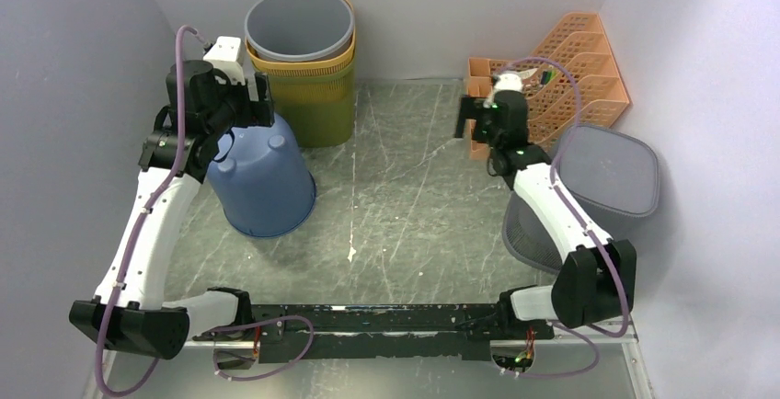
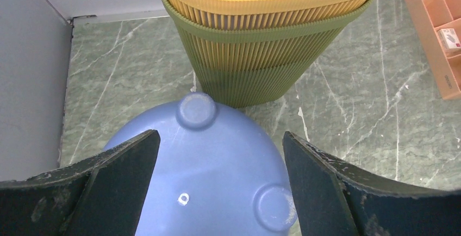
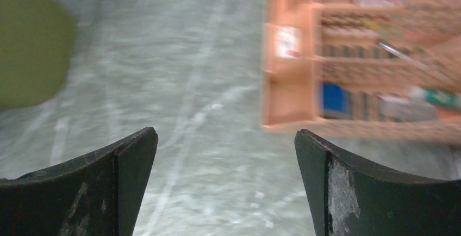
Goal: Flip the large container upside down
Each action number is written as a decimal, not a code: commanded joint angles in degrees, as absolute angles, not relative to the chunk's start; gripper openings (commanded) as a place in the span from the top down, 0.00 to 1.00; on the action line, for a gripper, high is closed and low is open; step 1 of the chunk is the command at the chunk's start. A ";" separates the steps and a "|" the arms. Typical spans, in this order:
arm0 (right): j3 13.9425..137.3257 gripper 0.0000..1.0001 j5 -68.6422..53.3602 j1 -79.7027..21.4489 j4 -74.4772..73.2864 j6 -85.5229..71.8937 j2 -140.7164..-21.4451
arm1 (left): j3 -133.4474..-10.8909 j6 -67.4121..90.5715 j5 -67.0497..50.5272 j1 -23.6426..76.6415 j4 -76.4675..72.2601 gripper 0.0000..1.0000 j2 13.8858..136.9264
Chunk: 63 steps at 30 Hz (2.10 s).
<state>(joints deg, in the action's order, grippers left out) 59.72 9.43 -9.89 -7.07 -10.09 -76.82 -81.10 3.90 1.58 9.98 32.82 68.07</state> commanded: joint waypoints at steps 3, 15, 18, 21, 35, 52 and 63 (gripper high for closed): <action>65.06 0.00 8.16 -27.28 -8.48 -11.33 -81.21 | -87.18 5.32 -1.42 10.91 34.59 0.05 69.80; 78.26 0.00 -0.17 -35.99 0.01 -17.31 -105.96 | -95.59 3.36 -1.41 12.57 39.53 0.04 72.20; 82.59 0.00 -2.42 -36.93 1.49 -19.25 -111.07 | -95.18 3.21 -2.30 12.58 39.66 0.05 71.94; 85.69 0.00 -4.24 -38.76 4.61 -21.56 -115.21 | -94.42 2.93 -3.01 12.64 39.12 0.05 71.83; 104.72 0.00 -3.37 -52.18 2.79 -25.58 -133.13 | -95.36 2.59 -4.51 12.60 39.74 0.04 69.50; 118.86 0.00 -7.50 -63.07 0.26 -27.52 -142.14 | -90.90 2.88 -4.35 12.65 37.43 0.05 67.85; 98.66 0.00 6.40 -57.84 -3.12 -22.89 -124.25 | -90.72 4.04 -4.97 12.65 36.12 0.05 69.52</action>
